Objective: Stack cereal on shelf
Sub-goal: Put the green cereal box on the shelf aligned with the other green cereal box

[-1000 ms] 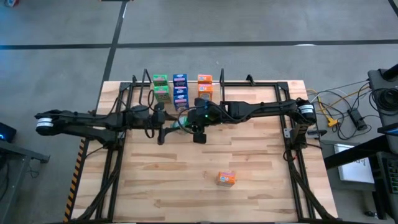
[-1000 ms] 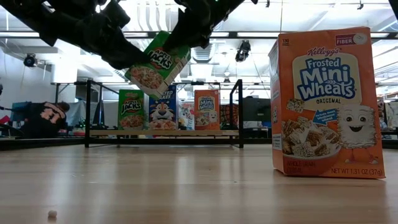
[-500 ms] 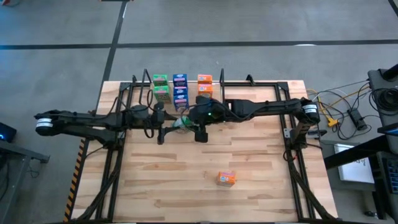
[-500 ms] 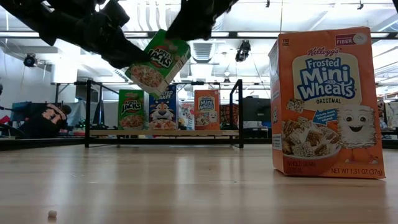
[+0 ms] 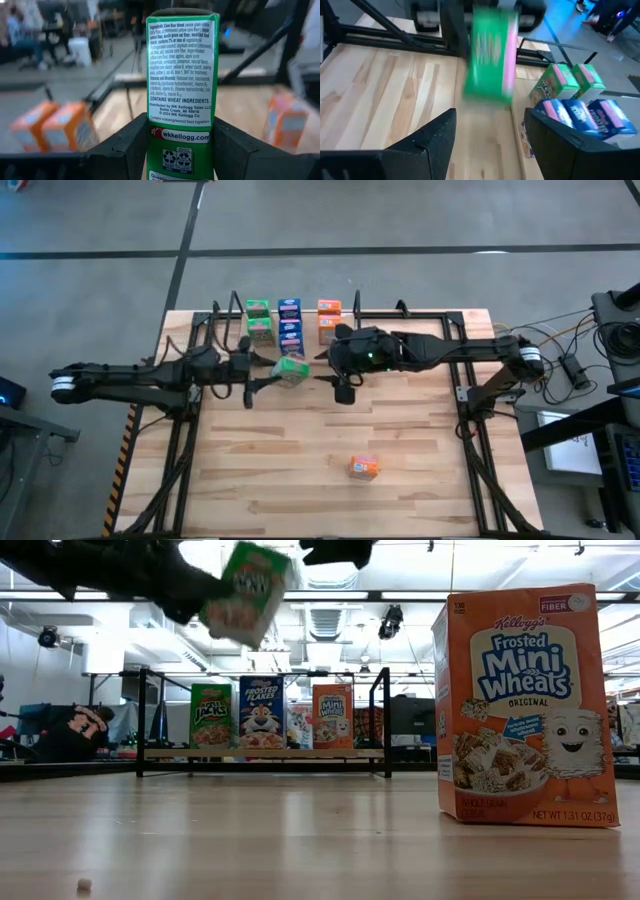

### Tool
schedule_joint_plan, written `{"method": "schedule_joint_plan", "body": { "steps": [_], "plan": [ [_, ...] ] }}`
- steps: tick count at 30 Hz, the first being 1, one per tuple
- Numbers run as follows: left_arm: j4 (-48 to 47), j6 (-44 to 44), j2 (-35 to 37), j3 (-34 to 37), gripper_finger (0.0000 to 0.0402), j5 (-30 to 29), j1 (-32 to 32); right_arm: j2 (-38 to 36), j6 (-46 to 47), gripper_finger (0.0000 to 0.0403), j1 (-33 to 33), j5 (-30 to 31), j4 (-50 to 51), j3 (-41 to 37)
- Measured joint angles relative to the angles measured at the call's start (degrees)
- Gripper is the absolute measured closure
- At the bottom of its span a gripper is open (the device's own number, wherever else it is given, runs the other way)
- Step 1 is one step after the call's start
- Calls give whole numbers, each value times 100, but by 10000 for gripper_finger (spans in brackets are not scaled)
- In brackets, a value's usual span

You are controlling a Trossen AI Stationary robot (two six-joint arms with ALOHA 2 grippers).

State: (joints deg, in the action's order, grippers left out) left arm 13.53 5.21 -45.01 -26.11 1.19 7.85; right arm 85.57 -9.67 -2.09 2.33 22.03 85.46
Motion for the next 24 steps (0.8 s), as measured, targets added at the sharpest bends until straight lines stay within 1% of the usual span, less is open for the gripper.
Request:
{"method": "schedule_joint_plan", "body": {
  "steps": [2, 4, 9, 13, 15, 18, 21, 24],
  "plan": [
    [162, -1, 180, 14, 239, 132, -62, -128, 2, 179, 20, 1, -386, -427],
    [239, -2, 345, 34, 239, 152, -138, -282, 51, 179, 25, 7, -1008, -918],
    [1065, -3, 467, 171, 239, 141, -245, -270, 66, 179, 38, -140, -3545, -2285],
    [1514, -42, 438, 245, 239, 116, -246, -79, 117, 179, 36, -378, -5445, -3013],
    [1631, -95, 406, 256, 239, 84, -246, 56, 202, 179, 36, -394, -6274, -3230],
    [1767, -133, 331, 258, 239, 81, -246, 319, 260, 179, 38, -407, -7051, -3332],
    [1939, -145, 262, 258, 239, 81, -246, 583, 258, 179, 36, -404, -7447, -3286],
    [2019, -149, 192, 258, 239, 79, -246, 819, 234, 179, 36, -385, -7498, -3127]
  ]
}}
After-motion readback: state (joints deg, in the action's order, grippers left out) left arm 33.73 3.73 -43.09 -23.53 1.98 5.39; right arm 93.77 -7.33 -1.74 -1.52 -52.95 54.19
